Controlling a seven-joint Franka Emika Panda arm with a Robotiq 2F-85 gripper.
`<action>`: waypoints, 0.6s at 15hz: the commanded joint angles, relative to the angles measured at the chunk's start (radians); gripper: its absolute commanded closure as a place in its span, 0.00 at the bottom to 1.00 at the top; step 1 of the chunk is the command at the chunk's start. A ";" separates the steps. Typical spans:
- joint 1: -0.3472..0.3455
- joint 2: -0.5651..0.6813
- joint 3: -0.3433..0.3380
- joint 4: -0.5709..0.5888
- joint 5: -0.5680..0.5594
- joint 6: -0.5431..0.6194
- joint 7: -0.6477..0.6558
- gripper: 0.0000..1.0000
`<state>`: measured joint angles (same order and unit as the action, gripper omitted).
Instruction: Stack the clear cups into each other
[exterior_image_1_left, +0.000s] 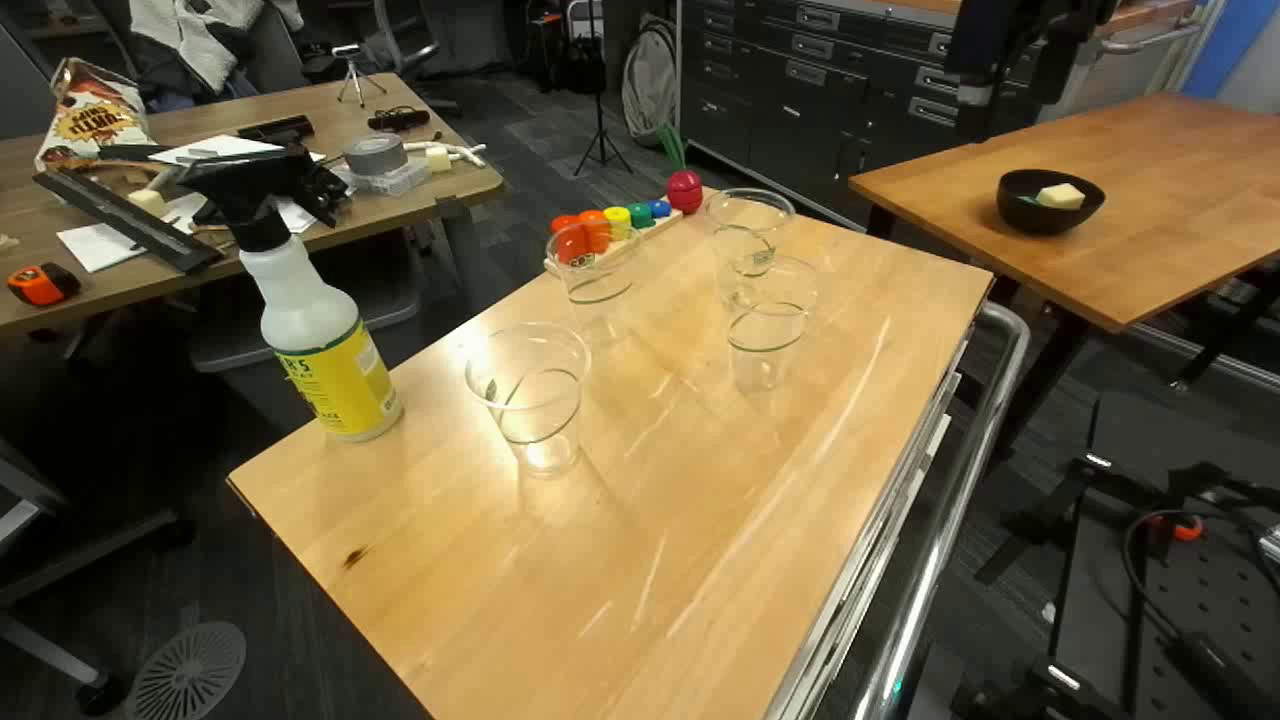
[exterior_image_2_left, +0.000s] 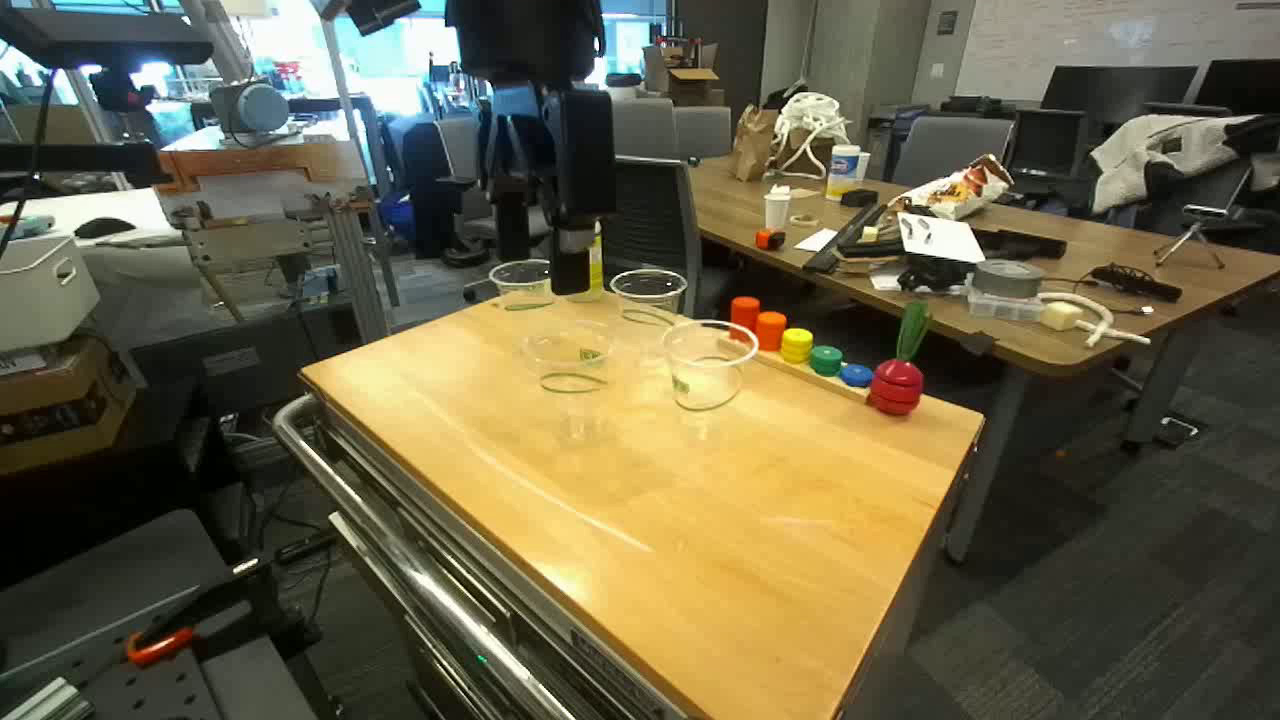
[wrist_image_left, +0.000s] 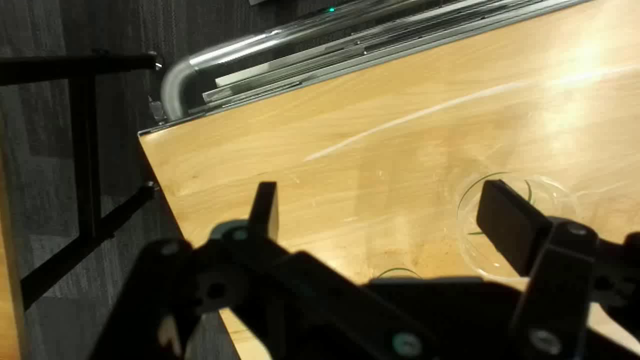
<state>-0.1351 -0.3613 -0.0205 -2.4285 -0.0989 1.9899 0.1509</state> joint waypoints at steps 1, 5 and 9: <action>0.010 0.000 -0.010 0.005 -0.003 -0.002 0.003 0.00; 0.010 -0.002 -0.010 0.016 -0.003 -0.002 0.003 0.00; 0.014 0.037 -0.018 0.049 0.010 0.005 -0.018 0.00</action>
<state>-0.1344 -0.3604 -0.0214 -2.4164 -0.0980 1.9897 0.1485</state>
